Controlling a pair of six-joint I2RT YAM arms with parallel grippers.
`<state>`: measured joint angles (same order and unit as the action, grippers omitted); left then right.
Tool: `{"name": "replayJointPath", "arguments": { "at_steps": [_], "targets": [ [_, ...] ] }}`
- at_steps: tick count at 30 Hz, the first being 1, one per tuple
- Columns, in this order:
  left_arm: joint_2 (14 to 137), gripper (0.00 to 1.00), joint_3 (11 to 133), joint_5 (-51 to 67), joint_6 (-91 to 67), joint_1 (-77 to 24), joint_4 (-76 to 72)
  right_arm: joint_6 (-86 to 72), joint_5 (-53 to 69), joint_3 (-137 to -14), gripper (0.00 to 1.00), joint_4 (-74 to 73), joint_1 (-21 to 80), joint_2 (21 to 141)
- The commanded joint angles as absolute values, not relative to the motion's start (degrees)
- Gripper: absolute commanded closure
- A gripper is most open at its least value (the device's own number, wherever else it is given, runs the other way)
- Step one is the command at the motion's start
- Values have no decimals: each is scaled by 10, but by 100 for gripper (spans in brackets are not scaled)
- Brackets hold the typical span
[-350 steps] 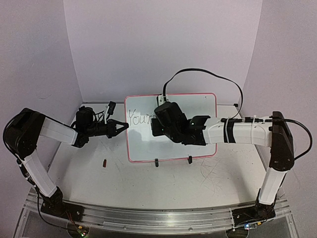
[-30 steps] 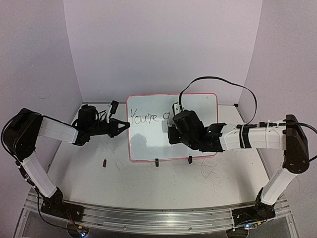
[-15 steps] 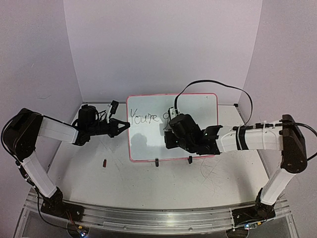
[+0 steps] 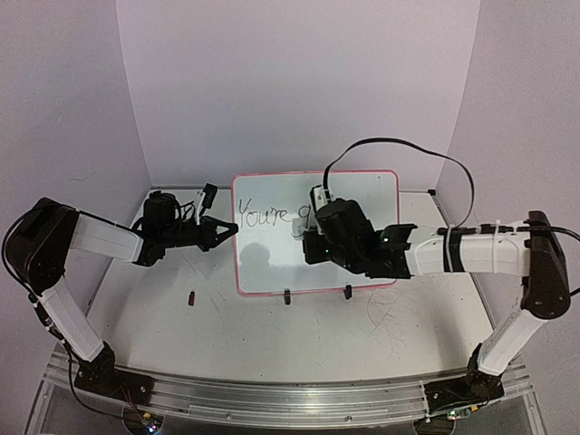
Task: Write a sentence on the whiteboard
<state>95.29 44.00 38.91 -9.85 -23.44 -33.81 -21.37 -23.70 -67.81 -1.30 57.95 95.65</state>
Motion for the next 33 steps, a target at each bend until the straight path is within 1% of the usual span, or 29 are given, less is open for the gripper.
{"name": "replayJointPath", "arguments": {
  "at_steps": [1, 9, 33],
  "targets": [
    [969, 100, 460, 355, -47, -252, -304, -212, -257, -642, 100, -6, 553, 878],
    [962, 100, 455, 349, -44, -253, -303, -192, -242, -661, 100, 17, 533, 896],
    [963, 100, 456, 351, -43, -253, -302, -186, -271, -691, 100, 42, 528, 939]
  ]
}}
